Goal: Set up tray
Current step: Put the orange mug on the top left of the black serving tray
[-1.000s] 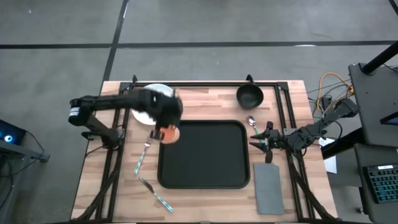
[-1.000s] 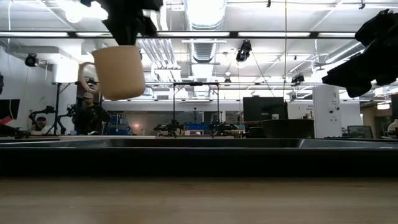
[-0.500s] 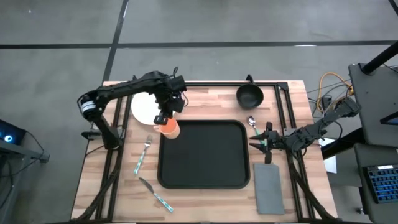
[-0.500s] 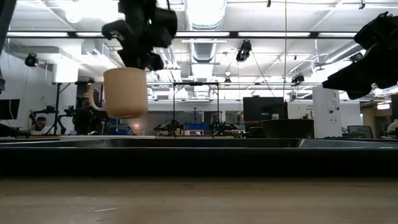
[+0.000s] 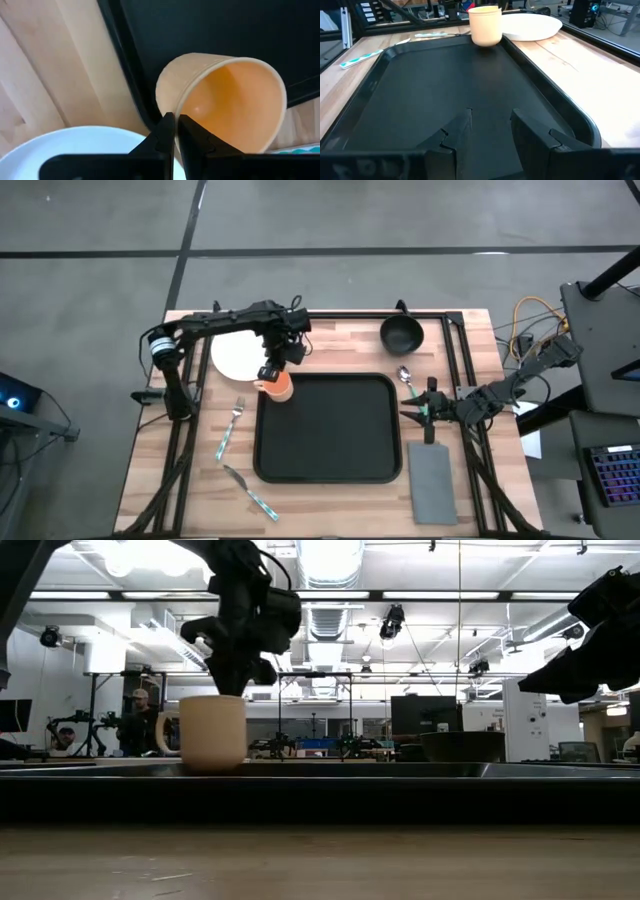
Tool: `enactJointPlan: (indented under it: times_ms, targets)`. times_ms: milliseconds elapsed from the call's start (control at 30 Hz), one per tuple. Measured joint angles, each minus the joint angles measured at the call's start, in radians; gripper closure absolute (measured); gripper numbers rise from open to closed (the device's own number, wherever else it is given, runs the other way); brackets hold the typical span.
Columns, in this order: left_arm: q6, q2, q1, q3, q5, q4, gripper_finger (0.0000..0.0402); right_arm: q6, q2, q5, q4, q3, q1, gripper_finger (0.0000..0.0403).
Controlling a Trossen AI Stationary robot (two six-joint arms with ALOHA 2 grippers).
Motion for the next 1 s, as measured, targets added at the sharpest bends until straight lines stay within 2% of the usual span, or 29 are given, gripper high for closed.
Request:
enactJointPlan:
  times_ms: [300, 833, 1000]
  targets:
    - [-0.008, -0.014, 0.002, -0.114, -0.005, 0.105, 0.0402, 0.007, -0.001, 0.000, 0.002, 0.000, 0.000, 0.0275]
    - [-0.076, -0.016, 0.002, -0.031, -0.036, 0.046, 0.0401, -0.001, -0.001, 0.001, 0.001, 0.000, 0.000, 0.0275]
    - [-0.114, -0.017, 0.002, -0.034, -0.035, 0.031, 0.0389, -0.004, -0.001, 0.002, 0.001, 0.000, 0.000, 0.0275]
